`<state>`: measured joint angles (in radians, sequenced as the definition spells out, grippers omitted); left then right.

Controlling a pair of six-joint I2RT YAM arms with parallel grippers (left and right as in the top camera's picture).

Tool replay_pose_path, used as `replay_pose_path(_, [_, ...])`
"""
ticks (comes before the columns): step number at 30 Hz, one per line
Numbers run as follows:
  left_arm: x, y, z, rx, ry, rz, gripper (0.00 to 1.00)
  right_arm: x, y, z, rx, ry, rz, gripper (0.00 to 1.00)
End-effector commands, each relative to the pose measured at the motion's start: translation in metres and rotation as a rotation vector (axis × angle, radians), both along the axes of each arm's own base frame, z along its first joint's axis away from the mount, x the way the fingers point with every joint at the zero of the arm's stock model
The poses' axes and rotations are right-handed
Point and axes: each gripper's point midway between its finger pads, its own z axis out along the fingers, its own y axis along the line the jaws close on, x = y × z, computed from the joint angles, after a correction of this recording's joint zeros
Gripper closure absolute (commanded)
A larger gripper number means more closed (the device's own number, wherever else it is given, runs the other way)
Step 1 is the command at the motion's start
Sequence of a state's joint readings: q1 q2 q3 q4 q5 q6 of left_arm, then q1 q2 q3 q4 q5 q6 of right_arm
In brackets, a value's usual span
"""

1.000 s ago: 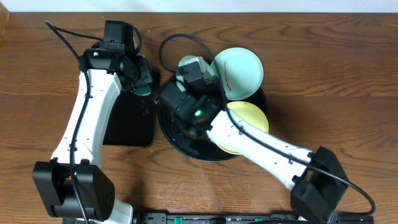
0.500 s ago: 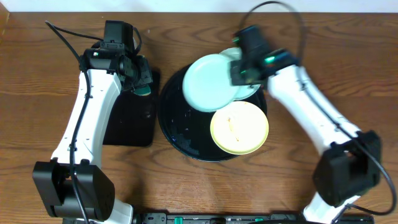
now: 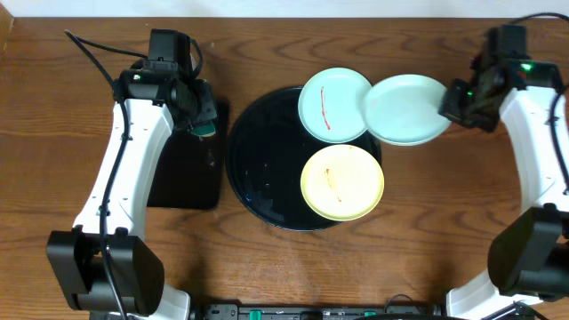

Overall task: Clean dirty plates on tray and stack at the side
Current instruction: 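Carry the pale green plate right and set it on the table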

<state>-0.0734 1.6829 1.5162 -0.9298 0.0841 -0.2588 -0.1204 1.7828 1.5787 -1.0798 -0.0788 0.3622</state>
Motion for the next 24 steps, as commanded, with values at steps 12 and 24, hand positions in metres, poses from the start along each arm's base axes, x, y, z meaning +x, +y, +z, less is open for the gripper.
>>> replay_pose_path(12, [-0.001,0.001,0.002,-0.007,-0.007,0.004,0.92,-0.054,-0.04,-0.095,-0.01,0.131,-0.123,0.99])
replay_pose_path(24, [-0.001,0.001,0.002,-0.007,-0.007,0.004,0.92,-0.063,-0.073,-0.125,-0.125,0.099,-0.249,0.92])
